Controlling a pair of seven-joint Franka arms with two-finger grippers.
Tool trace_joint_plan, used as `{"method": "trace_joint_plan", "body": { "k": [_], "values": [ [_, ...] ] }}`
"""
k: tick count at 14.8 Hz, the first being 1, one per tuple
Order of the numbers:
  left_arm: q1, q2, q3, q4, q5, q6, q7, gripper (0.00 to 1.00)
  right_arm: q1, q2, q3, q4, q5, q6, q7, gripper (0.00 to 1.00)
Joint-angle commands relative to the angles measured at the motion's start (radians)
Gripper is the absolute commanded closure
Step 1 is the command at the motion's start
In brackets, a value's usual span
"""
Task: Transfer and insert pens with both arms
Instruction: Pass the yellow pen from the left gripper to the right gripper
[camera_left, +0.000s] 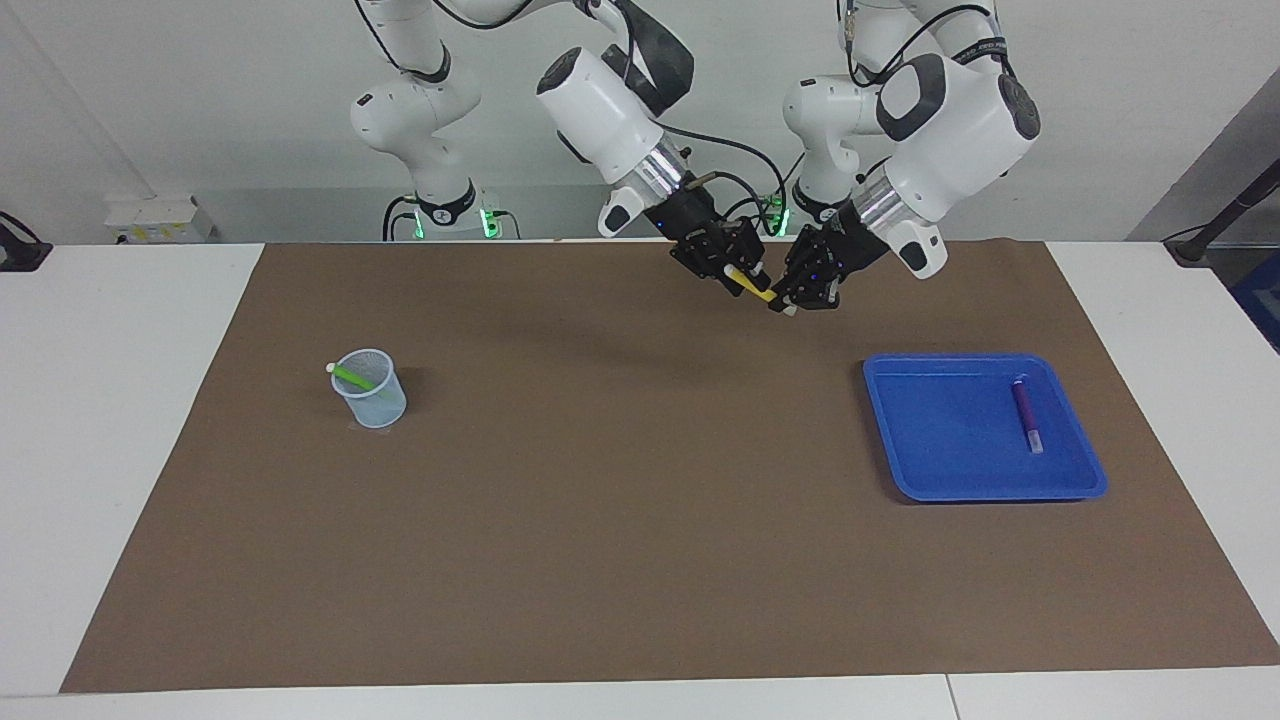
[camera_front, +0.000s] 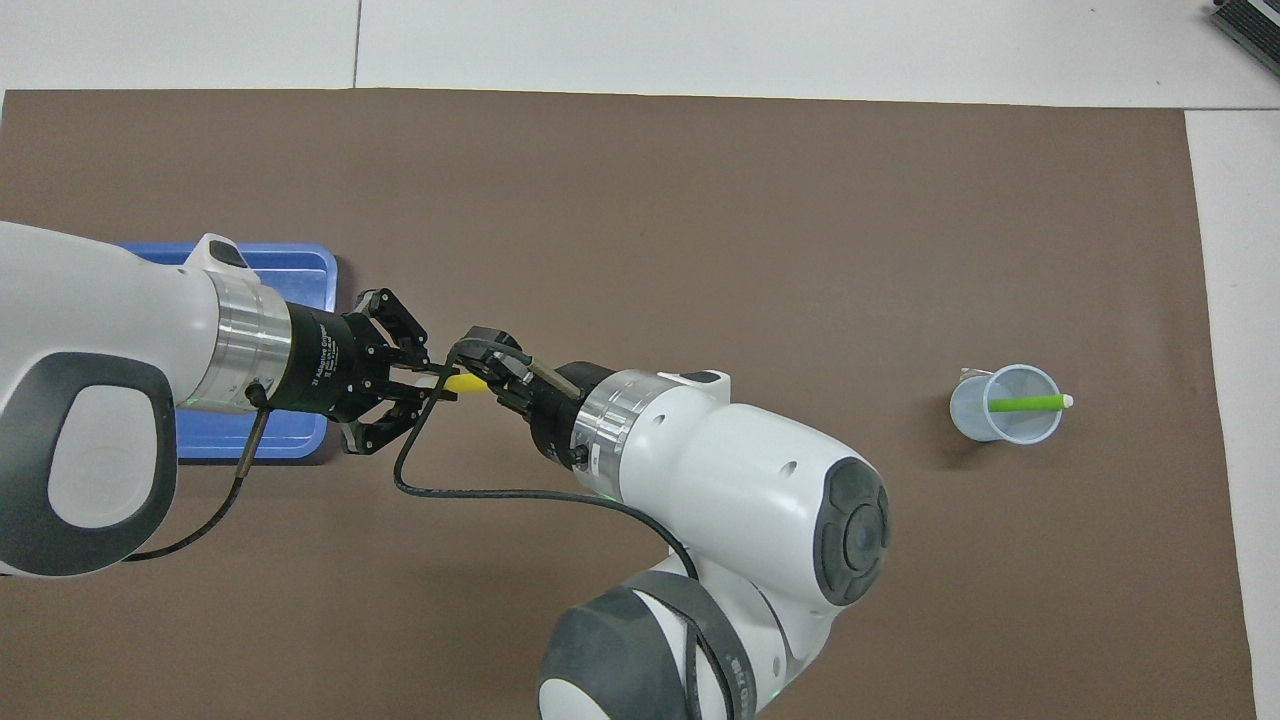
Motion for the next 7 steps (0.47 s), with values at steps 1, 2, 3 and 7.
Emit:
{"method": "trace_joint_plan", "body": {
  "k": [1,2,3,7],
  "values": [
    [-0.018,-0.036,0.013,-0.038,-0.019,0.022,-0.013,1.0,-0.002,0.0,0.0,0.003,0.025,-0.003,-0.022,0.77],
    [-0.018,-0.036,0.013,-0.038,-0.019,0.022,-0.013,1.0,-0.002,0.0,0.002,0.003,0.025,-0.003,-0.022,0.88],
    [-0.018,-0.039,0.013,-0.038,-0.019,0.021,-0.013,1.0,-0.002,0.0,0.0,0.002,0.026,-0.003,-0.022,0.99],
    [-0.016,-0.04,0.013,-0.038,-0.019,0.019,-0.01,1.0,-0.006,0.0,0.0,0.002,0.026,-0.003,-0.022,1.0]
  ]
}}
